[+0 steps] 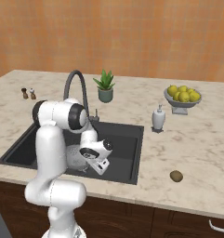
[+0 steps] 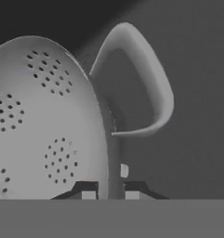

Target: Put the colander in the sink, put the kiwi, kiwi in the colander, and turn on the sink faucet and pour water over the colander.

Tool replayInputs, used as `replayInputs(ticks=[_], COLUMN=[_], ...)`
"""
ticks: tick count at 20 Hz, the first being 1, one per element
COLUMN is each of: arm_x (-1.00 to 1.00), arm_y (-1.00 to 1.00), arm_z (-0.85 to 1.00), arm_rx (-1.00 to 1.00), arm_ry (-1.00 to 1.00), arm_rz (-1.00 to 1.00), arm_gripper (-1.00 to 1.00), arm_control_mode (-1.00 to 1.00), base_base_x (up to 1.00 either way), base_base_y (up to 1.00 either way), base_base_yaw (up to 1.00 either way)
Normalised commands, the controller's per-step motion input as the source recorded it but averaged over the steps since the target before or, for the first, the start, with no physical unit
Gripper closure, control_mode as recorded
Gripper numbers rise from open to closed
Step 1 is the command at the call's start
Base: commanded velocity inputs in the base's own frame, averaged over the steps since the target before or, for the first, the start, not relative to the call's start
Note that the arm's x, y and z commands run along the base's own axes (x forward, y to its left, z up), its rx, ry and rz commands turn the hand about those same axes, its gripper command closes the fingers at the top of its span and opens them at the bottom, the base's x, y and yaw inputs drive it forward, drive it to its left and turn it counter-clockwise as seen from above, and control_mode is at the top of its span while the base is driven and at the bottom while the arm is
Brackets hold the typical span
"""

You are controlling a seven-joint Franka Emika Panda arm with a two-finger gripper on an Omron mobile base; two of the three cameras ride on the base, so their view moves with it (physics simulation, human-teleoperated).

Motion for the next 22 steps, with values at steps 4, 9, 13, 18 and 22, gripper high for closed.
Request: replayInputs(ticks=[4, 9, 13, 18, 22], arm_x=[0.31, 0.05, -0.23, -0.37, -0.24], arm_y=[0.00, 0.00, 0.00, 0.00, 0.18], arm_z=[-0.53, -0.26, 0.00, 0.00, 0.00], arm_rx=[0.00, 0.00, 0.00, -0.01, -0.04], arm_ry=[0.02, 0.00, -0.09, -0.12, -0.11], arm_rz=[0.01, 0.01, 0.04, 0.01, 0.00], arm_gripper=[1.00, 1.00, 1.00, 1.00, 1.00], arm_control_mode=[-1.00, -1.00, -1.00, -1.00, -1.00], base_base_x=[0.00, 0.00, 0.00, 0.00, 0.00], base_base_y=[0.00, 0.00, 0.00, 0.00, 0.00], base_base_yaw=[0.00, 0.00, 0.00, 0.00, 0.00])
